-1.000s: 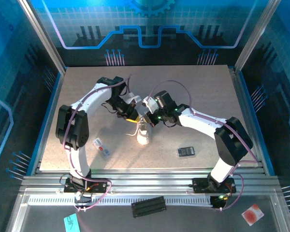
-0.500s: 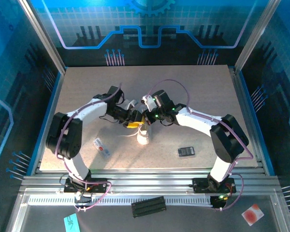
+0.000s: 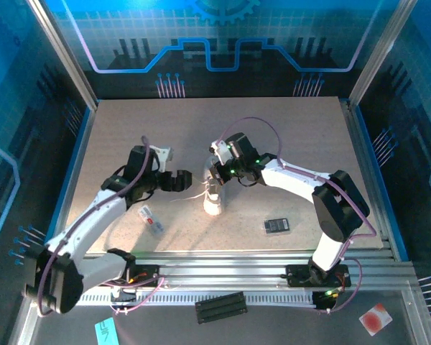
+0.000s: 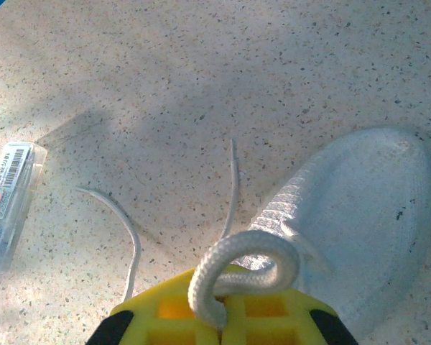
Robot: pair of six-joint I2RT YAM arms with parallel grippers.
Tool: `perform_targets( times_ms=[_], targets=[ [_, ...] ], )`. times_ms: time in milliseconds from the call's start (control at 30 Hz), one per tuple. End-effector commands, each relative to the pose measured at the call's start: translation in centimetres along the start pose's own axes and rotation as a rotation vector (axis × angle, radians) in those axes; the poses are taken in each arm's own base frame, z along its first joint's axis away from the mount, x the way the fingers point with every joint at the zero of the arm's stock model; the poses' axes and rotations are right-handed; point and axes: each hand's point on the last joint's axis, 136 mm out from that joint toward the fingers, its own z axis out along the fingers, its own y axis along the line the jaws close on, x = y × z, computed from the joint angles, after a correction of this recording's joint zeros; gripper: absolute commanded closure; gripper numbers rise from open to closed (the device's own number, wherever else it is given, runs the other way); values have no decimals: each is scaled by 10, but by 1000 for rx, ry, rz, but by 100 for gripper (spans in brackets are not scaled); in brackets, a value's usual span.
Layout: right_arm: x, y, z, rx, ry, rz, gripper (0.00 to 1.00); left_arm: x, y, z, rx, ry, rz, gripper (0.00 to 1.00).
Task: Tie the shoes
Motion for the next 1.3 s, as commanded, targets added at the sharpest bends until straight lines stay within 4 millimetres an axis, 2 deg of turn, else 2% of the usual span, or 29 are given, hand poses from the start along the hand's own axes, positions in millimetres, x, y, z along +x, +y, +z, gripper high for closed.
perform_targets(
  times_ms=[0,100,167,200,400,533,767,833,867,967,1000,1133,1267],
  targets=[
    [-20,2,-12,9,-51,-30,100,0,12,0,-39,-63,89,2],
    [-24,3,-12,6,-53,-33,100,15,-11,3,113,-23,216,30],
    [-24,2,-11,6,-52,-33,100,28,-22,8,192,35,318,43],
    [-25,1,-10,7,-53,-31,100,35,-24,12,201,62,370,45],
    [-25,1,-7,-8,-48,-21,100,55,-24,43,143,181,621,44],
    [-25,1,-7,-23,-45,-11,100,60,-21,66,121,239,663,39],
    [-26,-3,-7,-31,-42,5,100,69,-21,95,142,291,689,38],
    [-27,-3,-8,-32,-45,8,100,71,-18,102,134,315,685,46],
    [-28,-5,-9,-31,-47,11,100,71,-17,104,125,324,679,56],
    [-29,-5,-10,-33,-48,17,100,65,-15,104,96,326,637,90],
    [-28,-5,-10,-34,-46,19,100,60,-18,100,94,306,623,98],
    [-27,-4,-8,-42,-42,25,100,35,-32,76,100,216,554,100],
    [-28,-6,-9,-36,-42,31,100,13,-52,53,129,242,333,100]
  ],
)
